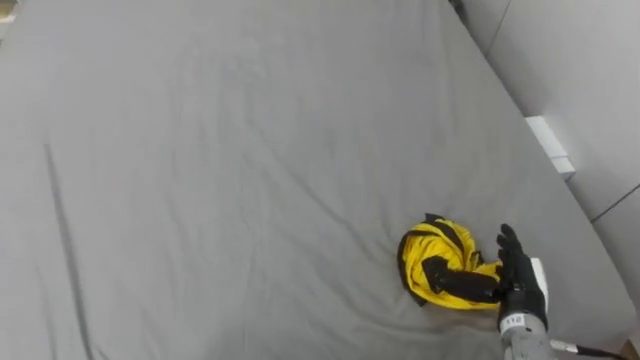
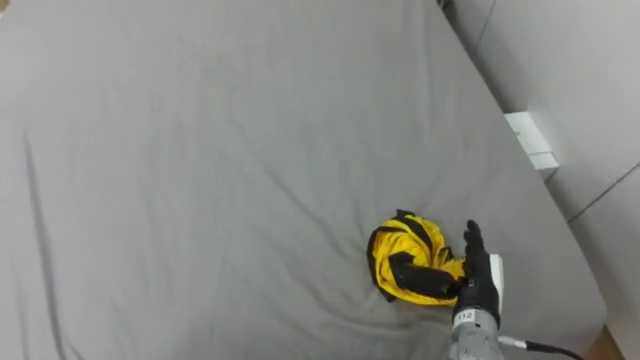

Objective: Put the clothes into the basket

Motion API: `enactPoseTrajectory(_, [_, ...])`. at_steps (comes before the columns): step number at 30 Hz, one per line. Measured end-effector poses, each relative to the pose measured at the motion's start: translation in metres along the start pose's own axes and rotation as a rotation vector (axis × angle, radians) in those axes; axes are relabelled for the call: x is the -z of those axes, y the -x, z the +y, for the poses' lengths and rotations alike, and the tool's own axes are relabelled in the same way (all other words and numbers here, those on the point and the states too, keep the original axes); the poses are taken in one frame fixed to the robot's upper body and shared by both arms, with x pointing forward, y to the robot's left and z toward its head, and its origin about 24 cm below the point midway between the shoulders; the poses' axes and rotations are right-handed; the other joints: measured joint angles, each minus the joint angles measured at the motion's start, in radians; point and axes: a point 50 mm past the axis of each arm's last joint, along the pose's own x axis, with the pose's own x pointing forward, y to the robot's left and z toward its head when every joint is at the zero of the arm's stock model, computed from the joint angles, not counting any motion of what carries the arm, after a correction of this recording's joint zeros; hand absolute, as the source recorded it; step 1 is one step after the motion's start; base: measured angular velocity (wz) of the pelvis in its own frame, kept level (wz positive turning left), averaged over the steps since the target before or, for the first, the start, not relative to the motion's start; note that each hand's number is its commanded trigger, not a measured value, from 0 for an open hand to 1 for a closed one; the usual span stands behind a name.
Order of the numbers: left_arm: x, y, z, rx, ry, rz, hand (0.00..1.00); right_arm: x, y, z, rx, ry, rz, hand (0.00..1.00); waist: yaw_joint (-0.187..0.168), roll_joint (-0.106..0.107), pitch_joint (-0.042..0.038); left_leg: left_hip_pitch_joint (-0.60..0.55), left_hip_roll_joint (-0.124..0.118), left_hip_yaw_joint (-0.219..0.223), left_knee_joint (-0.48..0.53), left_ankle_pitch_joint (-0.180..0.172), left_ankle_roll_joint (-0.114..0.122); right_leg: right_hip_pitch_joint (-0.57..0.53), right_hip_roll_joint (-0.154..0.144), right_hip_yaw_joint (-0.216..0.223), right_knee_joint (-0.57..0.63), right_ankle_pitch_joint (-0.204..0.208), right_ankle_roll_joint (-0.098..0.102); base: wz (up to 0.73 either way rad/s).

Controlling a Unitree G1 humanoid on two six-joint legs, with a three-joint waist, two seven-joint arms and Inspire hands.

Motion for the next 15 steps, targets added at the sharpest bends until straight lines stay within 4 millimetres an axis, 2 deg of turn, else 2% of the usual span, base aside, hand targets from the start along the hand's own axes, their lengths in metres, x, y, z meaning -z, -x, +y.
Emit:
enactPoseTrajectory(4, [-0.003,-0.001,-0.002,0.029,-0.004,0.002,0.00,-0.012,-0.001,0.001,0.015,0.024,-0.066,0.00,0.000,-0.002,0.0009,-0.005,-0.002,0.001,-0.005,0.000,0.000,-0.004,0.000,0.000,-0.017,0.000,0.000,0.00])
enactPoseTrajectory(9, [-0.004,-0.002,-0.004,0.055,-0.004,0.006,0.00,-0.015,-0.002,0.002,0.014,0.026,-0.074,0.00,-0.001,-0.002,-0.0001,-0.012,-0.004,-0.001,-0.019,0.000,0.000,-0.011,0.000,-0.003,-0.027,0.000,0.000,0.00])
enactPoseTrajectory(11, [-0.004,-0.002,-0.003,0.056,-0.009,0.010,0.00,-0.012,-0.001,0.007,-0.004,0.043,-0.063,0.00,-0.001,-0.004,0.0007,-0.013,-0.004,0.000,-0.025,0.001,-0.002,-0.012,0.001,-0.007,-0.026,0.000,0.000,0.00])
enactPoseTrajectory(13, [-0.005,-0.002,-0.003,0.060,-0.009,0.014,0.00,-0.001,-0.003,0.012,-0.014,0.077,-0.011,0.00,-0.003,-0.005,0.0014,-0.013,-0.005,-0.003,-0.033,0.002,-0.003,-0.014,-0.001,-0.035,-0.026,0.000,0.000,0.00])
enactPoseTrajectory(15, [-0.006,-0.002,-0.004,0.061,-0.009,0.017,0.00,0.011,-0.003,0.012,-0.013,0.104,0.044,0.00,0.000,-0.007,0.0016,-0.015,-0.005,-0.004,-0.033,0.002,-0.003,-0.015,-0.002,-0.039,-0.026,0.000,0.000,0.04])
